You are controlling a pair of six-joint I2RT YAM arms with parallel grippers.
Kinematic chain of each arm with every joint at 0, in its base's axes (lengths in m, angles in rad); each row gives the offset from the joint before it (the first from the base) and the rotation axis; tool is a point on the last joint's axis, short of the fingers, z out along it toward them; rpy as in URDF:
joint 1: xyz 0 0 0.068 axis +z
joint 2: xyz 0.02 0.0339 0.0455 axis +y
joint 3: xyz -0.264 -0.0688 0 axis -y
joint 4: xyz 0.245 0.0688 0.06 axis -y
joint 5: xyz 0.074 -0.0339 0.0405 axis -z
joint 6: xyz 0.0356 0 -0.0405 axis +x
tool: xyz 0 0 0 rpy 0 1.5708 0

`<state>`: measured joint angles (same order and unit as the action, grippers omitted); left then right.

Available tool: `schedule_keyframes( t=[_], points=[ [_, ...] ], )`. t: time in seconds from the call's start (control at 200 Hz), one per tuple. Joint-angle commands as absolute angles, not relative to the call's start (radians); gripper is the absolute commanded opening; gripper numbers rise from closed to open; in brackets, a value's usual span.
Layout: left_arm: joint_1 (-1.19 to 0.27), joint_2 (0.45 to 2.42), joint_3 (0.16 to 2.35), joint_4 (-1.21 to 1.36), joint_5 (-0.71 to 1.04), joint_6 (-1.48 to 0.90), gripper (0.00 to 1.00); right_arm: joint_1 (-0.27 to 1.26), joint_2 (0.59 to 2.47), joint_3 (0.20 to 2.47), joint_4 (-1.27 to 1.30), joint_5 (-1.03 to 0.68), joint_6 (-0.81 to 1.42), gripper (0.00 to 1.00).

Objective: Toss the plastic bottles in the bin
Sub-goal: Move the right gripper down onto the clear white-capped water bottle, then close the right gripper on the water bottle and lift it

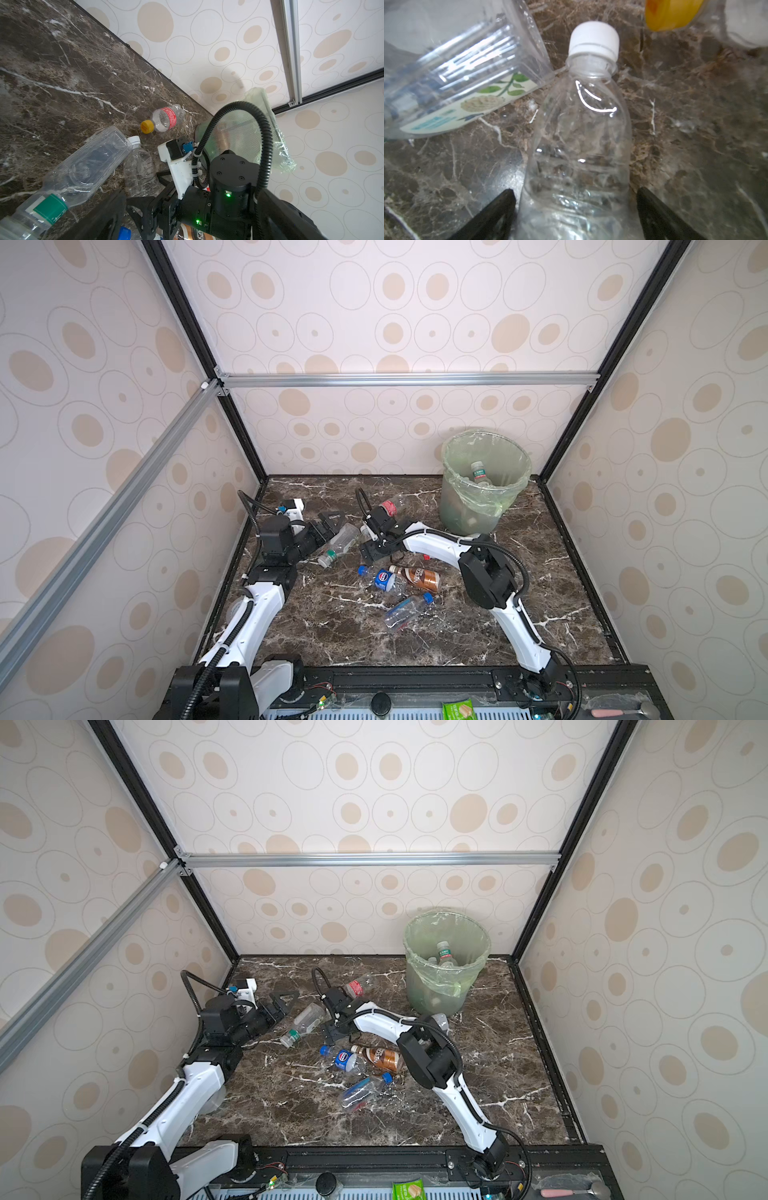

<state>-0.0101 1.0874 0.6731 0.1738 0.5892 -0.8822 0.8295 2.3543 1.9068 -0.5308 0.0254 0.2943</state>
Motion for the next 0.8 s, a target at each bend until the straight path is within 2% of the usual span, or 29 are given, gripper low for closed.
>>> schedule_keyframes(
  t=[0.0,0.175,0.25,0.57,0.795],
  points=[
    [-0.003,1.069,0.681,0.163,0.588,-0.850,0.99,0.837,2.378,1.945,-0.544,0.024,0.302,0.84],
    [-0.004,1.074,0.678,0.172,0.594,-0.852,0.99,0.838,2.380,1.953,-0.559,0.050,0.292,0.61],
    [-0.005,1.080,0.681,0.177,0.597,-0.848,0.99,0.835,2.361,1.943,-0.560,0.059,0.283,0.55],
    [-0.041,1.101,0.746,0.147,0.558,-0.803,0.99,0.836,2.203,1.889,-0.572,0.103,0.239,0.51],
    [-0.115,1.110,0.814,0.165,0.520,-0.791,0.99,0.808,2.025,1.843,-0.566,0.142,0.211,0.49]
  ],
)
